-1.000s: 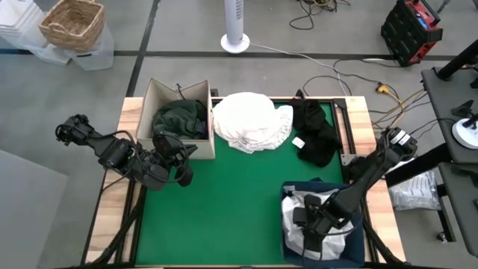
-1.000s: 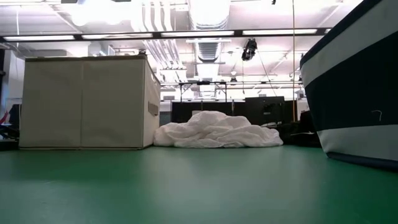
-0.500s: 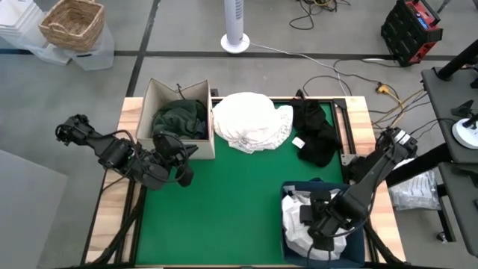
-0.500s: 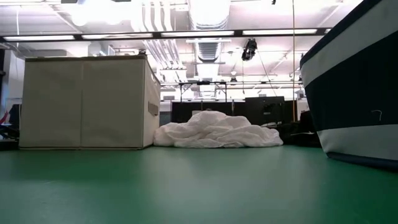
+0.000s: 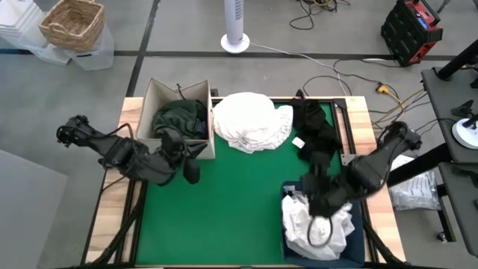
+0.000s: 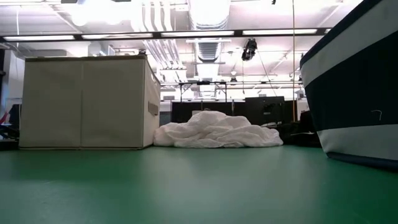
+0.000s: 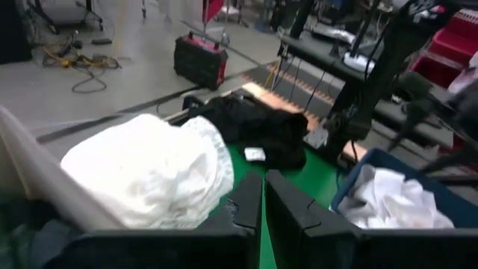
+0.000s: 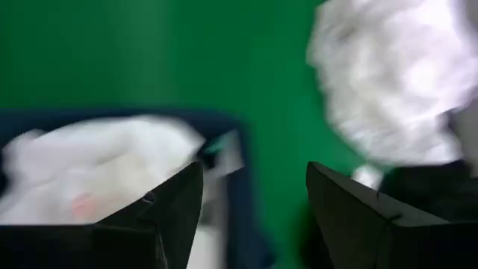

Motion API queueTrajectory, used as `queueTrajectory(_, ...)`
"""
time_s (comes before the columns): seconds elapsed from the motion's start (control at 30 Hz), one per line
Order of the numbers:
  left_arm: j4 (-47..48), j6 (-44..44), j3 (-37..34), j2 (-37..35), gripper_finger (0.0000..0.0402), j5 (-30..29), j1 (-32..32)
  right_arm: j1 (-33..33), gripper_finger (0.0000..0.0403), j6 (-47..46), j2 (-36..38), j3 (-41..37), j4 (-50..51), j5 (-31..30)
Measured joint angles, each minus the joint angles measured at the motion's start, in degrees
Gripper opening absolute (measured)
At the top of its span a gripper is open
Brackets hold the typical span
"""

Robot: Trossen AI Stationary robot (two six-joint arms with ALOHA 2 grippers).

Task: Sort clothes
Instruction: Put the black cloth into the white bin

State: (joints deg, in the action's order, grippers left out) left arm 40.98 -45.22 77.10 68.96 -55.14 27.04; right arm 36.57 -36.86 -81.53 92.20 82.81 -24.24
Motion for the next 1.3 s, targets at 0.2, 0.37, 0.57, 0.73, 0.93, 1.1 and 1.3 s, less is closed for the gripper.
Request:
queueTrajectory(0.2,-8.5,9.4,0.0,2.1,0.0000,0.2,-4.6,-12.4,0.0220,13.3,5.2,0.0,-2.9,-4.9)
queueTrajectory(0.37,-11.6,13.9,0.0,2.4,0.0000,11.0,-12.6,-25.3,0.0219,16.8,8.2,0.0,-6.4,-3.0)
queueTrajectory(0.57,-12.3,23.3,0.0,1.6,0.0000,20.1,-23.0,-41.8,0.0219,15.3,8.0,0.0,-7.6,2.2)
queueTrajectory(0.73,-12.3,29.8,0.0,-0.1,0.0000,20.2,-29.6,-55.2,0.0219,11.2,5.5,0.0,-8.0,5.8)
queueTrajectory(0.93,-12.0,36.6,0.0,-2.3,0.0000,20.2,-35.7,-67.1,0.0219,12.0,0.9,0.0,-7.9,12.7)
queueTrajectory(1.1,-10.6,38.6,0.0,-3.7,0.0000,23.2,-39.0,-70.6,0.0219,14.9,-2.4,-0.2,-7.8,12.9)
queueTrajectory(1.3,-6.8,37.7,0.0,-4.3,0.0000,24.6,-40.1,-71.5,0.0219,17.0,-5.5,-0.9,-7.7,14.3)
